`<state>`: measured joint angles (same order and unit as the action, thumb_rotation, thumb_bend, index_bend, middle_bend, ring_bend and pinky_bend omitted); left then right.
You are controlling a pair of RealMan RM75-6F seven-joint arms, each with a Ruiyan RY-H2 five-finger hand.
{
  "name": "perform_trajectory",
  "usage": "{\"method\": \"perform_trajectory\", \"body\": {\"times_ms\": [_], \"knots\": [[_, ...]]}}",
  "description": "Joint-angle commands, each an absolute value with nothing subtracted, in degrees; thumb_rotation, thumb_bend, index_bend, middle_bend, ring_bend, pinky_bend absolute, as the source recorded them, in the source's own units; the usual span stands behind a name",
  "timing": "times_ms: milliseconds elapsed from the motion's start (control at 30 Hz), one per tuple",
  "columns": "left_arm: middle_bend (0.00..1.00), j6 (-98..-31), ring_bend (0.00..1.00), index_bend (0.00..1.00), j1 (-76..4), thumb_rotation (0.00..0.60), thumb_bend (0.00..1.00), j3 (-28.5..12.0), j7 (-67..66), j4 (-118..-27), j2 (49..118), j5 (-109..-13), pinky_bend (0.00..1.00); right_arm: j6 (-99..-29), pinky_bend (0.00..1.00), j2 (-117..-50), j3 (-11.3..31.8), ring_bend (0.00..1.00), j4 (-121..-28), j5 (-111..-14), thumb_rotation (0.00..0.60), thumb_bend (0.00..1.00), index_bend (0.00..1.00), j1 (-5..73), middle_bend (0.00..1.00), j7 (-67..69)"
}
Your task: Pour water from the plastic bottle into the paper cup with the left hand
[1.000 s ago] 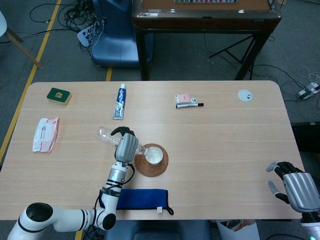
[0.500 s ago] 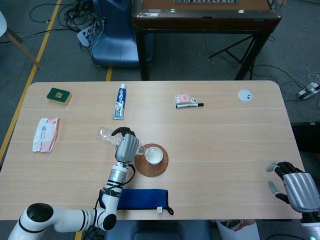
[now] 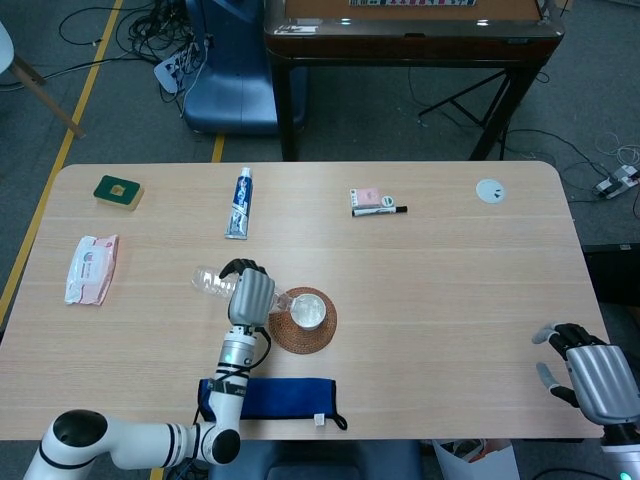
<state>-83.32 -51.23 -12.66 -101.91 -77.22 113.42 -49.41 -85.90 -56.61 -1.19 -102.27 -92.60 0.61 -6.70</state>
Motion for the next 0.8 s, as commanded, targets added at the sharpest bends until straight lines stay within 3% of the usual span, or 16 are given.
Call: {"method": "perform_trajectory", "body": {"times_ms": [33, 433, 800], "knots": [[0.74, -83.7, 0.54, 0.76, -50.8, 0.6, 0.06, -14.7, -101.0, -79.3, 114.0, -46.6, 0.57, -85.9, 0.57, -56.6, -1.2, 0.31, -102.2, -92.6, 0.6, 0.35, 0.43, 0.6, 0.35, -6.7], [0.74, -81.6, 0.54, 0.76, -49.3, 0.6, 0.06, -20.3, -88.1, -86.0, 112.0, -42.0, 0.57, -85.7, 0.57, -56.6, -1.2, 0.31, -102.2, -92.4, 0.6, 0.35, 0.43, 0.7, 0.35, -6.6], [0.74, -80.6, 0.54, 0.76, -44.6, 0.6, 0.06, -21.8, -58.9, -86.6, 108.6, -52.0, 0.57, -85.5, 0.57, -56.8, -1.2, 0.31, -102.2, -92.2, 0.6, 0.35, 0.43, 0.7, 0.35, -7.0]]}}
